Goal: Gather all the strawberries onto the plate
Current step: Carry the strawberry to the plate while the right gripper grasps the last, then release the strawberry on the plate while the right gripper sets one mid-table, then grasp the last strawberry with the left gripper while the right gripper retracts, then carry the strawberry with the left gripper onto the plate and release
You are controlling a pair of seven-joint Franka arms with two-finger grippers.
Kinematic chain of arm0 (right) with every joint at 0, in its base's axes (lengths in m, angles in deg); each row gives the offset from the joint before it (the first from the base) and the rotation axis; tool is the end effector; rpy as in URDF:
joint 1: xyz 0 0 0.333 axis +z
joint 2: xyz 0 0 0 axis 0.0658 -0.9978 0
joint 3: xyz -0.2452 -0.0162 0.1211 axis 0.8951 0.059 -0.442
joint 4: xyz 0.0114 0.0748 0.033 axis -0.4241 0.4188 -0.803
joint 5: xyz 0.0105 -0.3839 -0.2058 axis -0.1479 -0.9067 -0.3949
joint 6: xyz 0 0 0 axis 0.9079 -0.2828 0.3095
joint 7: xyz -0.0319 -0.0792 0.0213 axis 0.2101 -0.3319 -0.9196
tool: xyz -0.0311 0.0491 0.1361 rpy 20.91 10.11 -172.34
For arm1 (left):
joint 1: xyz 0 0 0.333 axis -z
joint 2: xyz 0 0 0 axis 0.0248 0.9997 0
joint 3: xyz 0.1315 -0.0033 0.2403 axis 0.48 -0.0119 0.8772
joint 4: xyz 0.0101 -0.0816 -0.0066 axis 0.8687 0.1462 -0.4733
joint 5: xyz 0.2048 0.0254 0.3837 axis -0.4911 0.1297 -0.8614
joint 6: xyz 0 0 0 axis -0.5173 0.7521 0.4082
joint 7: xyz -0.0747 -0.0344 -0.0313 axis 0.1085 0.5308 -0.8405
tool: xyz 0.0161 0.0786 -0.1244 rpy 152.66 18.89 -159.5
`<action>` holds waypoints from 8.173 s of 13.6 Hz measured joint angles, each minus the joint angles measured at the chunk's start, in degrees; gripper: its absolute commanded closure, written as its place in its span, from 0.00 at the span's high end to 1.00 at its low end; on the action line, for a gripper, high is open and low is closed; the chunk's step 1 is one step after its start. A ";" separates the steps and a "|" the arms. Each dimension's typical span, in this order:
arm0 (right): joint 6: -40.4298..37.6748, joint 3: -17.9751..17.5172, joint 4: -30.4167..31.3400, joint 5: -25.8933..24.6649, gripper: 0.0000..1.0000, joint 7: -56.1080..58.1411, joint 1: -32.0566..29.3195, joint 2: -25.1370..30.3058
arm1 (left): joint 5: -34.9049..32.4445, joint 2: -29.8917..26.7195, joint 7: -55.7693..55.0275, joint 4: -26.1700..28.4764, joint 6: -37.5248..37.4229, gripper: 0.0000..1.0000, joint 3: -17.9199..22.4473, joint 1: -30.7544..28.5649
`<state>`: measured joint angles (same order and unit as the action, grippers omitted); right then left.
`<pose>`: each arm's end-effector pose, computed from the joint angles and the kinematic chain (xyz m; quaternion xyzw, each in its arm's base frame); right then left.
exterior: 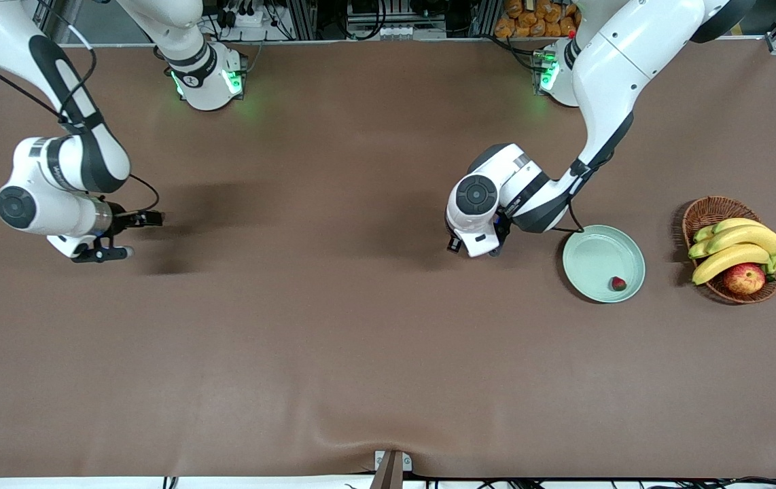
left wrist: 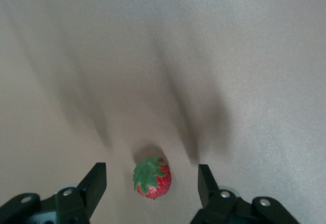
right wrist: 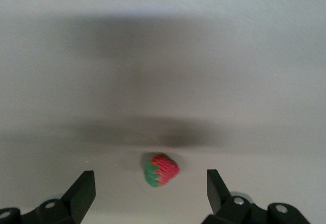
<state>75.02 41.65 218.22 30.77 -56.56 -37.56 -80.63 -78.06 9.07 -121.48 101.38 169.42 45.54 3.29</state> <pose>0.4955 -0.0999 0.1057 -0.9867 -0.0324 0.1586 0.0178 0.4675 -0.3907 0.0874 -0.8278 -0.5511 0.0710 0.0772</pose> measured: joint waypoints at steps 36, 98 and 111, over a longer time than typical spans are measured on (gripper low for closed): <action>-11.14 -7.94 -12.73 12.60 0.00 -9.34 7.20 -0.97 | -3.15 -1.61 9.75 -1.82 -0.90 0.17 0.13 -7.46; -45.87 15.58 -48.90 16.89 1.00 -17.88 33.75 14.89 | -7.31 6.03 25.63 -5.47 -4.66 0.23 -4.74 -8.18; -36.90 22.67 -42.14 10.66 1.00 -2.93 33.38 14.85 | -7.51 0.07 33.16 -7.69 -8.42 0.00 -5.47 -15.06</action>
<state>38.12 64.33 176.08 41.42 -59.49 -4.18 -65.78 -85.57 9.14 -88.32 93.69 161.00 40.07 -11.77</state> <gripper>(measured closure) 0.000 0.678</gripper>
